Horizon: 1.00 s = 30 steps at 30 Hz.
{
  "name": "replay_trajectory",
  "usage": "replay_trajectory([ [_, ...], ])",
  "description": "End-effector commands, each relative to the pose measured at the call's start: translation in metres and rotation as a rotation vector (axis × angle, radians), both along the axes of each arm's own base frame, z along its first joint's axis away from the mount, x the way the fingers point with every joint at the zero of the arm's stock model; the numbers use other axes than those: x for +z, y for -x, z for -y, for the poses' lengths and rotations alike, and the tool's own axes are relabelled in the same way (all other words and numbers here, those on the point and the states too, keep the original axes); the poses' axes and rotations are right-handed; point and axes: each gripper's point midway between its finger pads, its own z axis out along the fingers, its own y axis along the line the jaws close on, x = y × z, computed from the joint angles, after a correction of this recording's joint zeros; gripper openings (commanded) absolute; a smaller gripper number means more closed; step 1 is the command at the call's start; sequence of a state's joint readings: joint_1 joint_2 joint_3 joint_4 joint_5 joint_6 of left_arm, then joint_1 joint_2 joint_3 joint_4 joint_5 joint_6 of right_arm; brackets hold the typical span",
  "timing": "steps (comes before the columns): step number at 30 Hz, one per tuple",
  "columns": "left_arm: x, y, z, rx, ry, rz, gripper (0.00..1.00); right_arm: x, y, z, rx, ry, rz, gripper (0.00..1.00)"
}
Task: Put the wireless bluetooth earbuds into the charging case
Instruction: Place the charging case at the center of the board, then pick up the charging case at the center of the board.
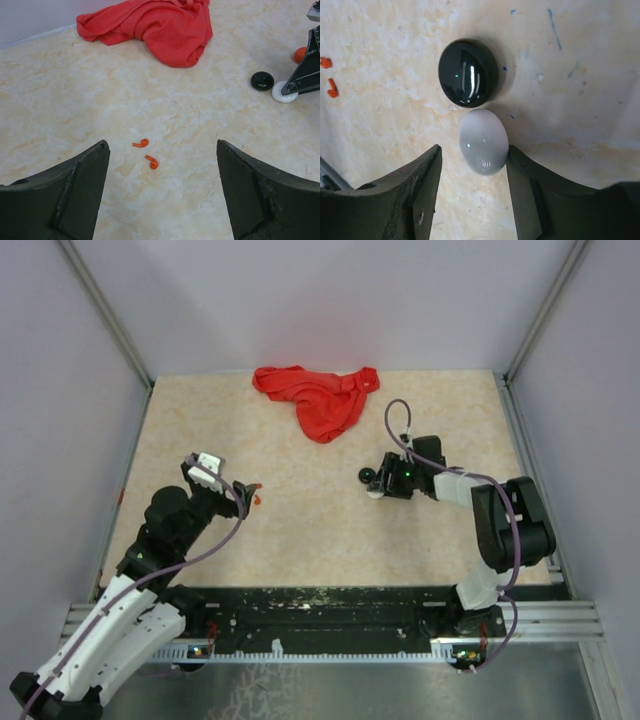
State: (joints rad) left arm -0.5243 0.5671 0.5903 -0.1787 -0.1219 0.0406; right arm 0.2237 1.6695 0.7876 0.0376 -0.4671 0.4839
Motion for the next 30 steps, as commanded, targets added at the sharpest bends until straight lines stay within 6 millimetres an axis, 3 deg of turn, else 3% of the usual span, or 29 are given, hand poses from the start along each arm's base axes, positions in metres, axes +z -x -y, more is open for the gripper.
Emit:
replay_trajectory([
  [1,0.007,-0.001,-0.001,0.006,0.031,0.022,0.93,0.018,-0.008,0.028,-0.055,0.140,0.059,0.56],
  [3,0.007,-0.001,-0.002,0.008,0.039,0.018,1.00,0.025,-0.011,0.037,-0.066,0.189,0.074,0.59],
  [12,0.007,-0.002,-0.010,0.039,0.066,0.011,1.00,0.054,-0.037,0.087,-0.188,0.460,0.161,0.65],
  [18,0.012,-0.007,-0.024,0.133,0.158,-0.007,1.00,0.062,-0.060,0.121,-0.277,0.606,0.183,0.68],
  [22,0.012,-0.009,-0.027,0.140,0.204,-0.044,1.00,0.056,-0.077,0.125,-0.288,0.609,0.173,0.69],
  [23,0.012,-0.010,-0.027,0.139,0.209,-0.052,1.00,0.045,-0.079,0.125,-0.276,0.614,0.143,0.69],
  [30,0.004,-0.014,-0.025,0.088,0.249,-0.102,1.00,0.024,-0.090,0.125,-0.264,0.631,0.096,0.69],
])
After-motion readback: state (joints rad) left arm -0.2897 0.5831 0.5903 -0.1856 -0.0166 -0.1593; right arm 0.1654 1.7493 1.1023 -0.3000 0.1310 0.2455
